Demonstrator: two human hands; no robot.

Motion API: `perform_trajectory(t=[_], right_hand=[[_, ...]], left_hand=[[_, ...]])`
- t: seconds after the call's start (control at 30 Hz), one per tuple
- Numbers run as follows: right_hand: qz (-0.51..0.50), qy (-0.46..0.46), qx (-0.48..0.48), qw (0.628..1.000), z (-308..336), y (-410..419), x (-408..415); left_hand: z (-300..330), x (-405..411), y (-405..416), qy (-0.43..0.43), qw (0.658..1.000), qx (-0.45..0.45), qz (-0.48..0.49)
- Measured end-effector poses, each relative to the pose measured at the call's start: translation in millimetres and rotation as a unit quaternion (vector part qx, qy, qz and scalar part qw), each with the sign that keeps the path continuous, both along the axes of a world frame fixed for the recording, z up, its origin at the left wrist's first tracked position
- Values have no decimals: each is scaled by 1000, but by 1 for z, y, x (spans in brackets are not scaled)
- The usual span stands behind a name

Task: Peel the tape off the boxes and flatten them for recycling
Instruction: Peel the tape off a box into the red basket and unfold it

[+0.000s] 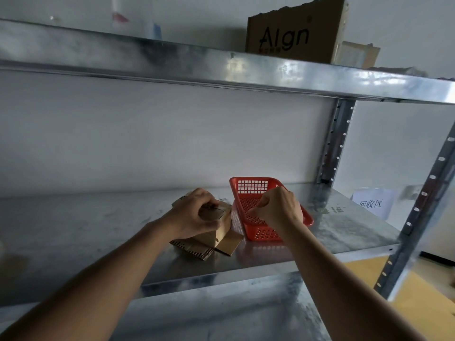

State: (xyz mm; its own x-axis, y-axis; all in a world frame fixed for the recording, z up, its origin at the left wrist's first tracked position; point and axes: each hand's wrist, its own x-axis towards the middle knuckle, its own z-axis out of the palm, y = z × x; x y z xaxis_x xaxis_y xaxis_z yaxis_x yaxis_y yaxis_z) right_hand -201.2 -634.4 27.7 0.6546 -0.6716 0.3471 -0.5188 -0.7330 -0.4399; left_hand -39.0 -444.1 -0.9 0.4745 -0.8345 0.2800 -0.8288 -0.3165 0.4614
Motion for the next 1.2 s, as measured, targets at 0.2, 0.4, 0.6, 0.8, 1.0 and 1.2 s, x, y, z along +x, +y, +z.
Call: perform_trajectory(t=[0.2, 0.4, 0.6, 0.8, 1.0, 1.2], right_hand=[[29, -27, 12, 999, -5, -5, 5], [97, -27, 5, 995, -7, -11, 8], [99, -23, -8, 995, -12, -12, 13], [110, 34, -16, 993, -15, -15, 15], [127, 33, -48, 990, -15, -14, 14], [102, 36, -59, 992, -18, -15, 14]], left_hand=[[0, 1, -1, 2, 1000, 4, 4], [-1, 0, -2, 5, 1000, 4, 5], [-2, 3, -2, 10, 1000, -7, 0], [-3, 6, -3, 12, 1000, -3, -4], [-2, 7, -4, 13, 1000, -5, -9], [-2, 9, -5, 16, 1000, -1, -14]])
